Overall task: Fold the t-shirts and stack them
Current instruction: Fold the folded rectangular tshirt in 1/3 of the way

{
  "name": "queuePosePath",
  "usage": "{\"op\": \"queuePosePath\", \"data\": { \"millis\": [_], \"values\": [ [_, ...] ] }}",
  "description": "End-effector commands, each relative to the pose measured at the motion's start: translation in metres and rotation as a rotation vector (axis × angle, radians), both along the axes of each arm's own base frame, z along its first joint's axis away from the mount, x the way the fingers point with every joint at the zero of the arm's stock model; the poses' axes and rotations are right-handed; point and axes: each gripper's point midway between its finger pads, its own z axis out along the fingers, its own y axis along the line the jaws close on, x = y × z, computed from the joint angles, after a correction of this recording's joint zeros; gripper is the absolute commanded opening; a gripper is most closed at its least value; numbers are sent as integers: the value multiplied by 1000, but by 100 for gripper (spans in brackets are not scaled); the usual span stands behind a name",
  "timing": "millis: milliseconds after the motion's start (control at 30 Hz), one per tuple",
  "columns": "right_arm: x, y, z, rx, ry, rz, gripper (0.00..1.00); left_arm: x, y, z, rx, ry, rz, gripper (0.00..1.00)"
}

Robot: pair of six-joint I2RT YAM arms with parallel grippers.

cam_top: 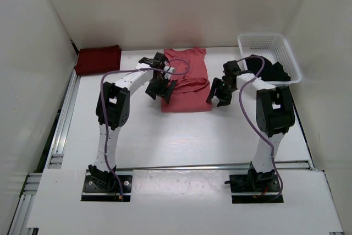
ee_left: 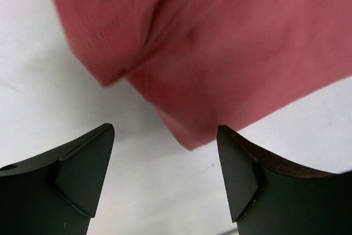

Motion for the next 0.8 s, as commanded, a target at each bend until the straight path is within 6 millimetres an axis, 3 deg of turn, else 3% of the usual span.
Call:
{"op": "queuePosePath", "data": {
  "millis": [0, 100, 167, 267, 300, 367, 400, 500, 533, 600, 633, 667, 733, 767],
  "values": [
    [-7, 18, 23, 137, -44, 56, 67, -28, -2, 17, -103, 84, -13, 86],
    [-17, 20, 12, 140, -11, 67, 67, -36, -13, 5, -105, 114, -41, 86],
    [-19, 21, 4, 147, -3, 70, 65, -36, -9, -9, -72, 132, -34, 85],
    [-16, 23, -3, 152, 9, 52, 56, -30, -7, -19, -48, 119, -28, 79],
    [-17, 23, -6, 153, 22, 42, 47, -30, -5, -19, -40, 115, -26, 75],
    [-14, 24, -5, 158, 13, 35, 40, -21, -4, -19, -48, 100, -16, 65],
    [-15, 24, -9, 156, 23, 34, 38, -19, -5, -17, -52, 91, -16, 57],
    [-21, 26, -12, 175, 39, 42, 38, -14, -8, -16, -56, 82, -16, 48],
    [-24, 25, -15, 173, 48, 41, 36, -12, -9, -15, -60, 73, -17, 35],
    [-28, 24, -18, 170, 60, 40, 29, -10, -10, -15, -64, 65, -17, 20],
    [-28, 24, -18, 170, 60, 40, 17, -10, -10, -15, -64, 65, -17, 17],
    [-32, 25, -20, 176, 73, 43, 11, -17, -12, -17, -64, 86, -28, 14],
    [-36, 27, -17, 196, 80, 51, 1, -25, -9, -12, -63, 87, -28, 13],
    [-40, 29, -13, 215, 81, 59, 0, -32, -5, -10, -57, 99, -27, 11]
  ]
}}
